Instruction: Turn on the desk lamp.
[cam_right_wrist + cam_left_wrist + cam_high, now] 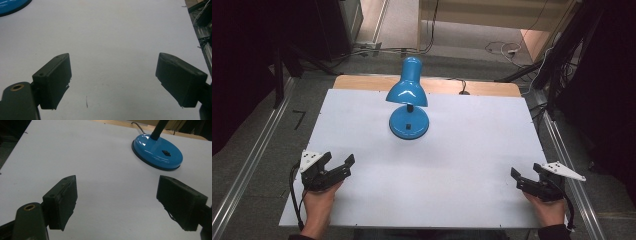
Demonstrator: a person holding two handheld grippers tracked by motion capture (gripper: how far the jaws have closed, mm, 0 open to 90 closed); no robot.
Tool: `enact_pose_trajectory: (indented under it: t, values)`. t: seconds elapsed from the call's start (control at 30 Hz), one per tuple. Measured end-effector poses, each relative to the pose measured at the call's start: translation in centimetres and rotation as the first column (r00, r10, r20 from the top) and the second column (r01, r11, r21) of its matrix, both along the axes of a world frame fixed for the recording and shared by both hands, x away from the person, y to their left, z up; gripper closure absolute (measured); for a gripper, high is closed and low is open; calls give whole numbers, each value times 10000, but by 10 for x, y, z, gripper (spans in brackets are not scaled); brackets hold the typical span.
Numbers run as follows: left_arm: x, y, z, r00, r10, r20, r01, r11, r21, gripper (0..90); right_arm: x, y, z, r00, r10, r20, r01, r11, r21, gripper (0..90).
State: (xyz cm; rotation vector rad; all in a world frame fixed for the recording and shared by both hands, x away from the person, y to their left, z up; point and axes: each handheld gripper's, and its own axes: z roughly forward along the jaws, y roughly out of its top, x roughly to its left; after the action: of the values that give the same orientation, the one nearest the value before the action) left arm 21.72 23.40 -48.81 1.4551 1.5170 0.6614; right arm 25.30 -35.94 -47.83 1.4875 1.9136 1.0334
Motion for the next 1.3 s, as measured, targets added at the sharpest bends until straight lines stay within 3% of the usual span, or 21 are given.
enact_pose_trajectory:
  t: [0.3, 0.37, 0.5, 0.8, 1.3]
  values:
    - [6, -6, 1, 10000, -12, 60, 12, 10000, 39, 174, 0, 1, -1, 10000, -5, 25, 5, 10000, 72, 129]
    - [7, -8, 0, 10000, -54, 61, 54, 10000, 68, 174, 2, 3, -4, 9987, 340, -384, -341, 9994, -23, 131]
    - [10, -11, 1, 9999, -90, 83, 89, 9999, 74, 174, 4, 7, -6, 9962, 535, -685, -551, 9983, -206, 130]
    - [14, -16, 1, 9999, -141, 63, 140, 9998, 111, 174, 2, 5, -4, 9988, 334, -365, -339, 9993, -127, 125]
    - [24, -28, 1, 9995, -302, 105, 300, 9994, 159, 174, 2, 5, -4, 9994, 195, -297, -208, 9989, -427, 125]
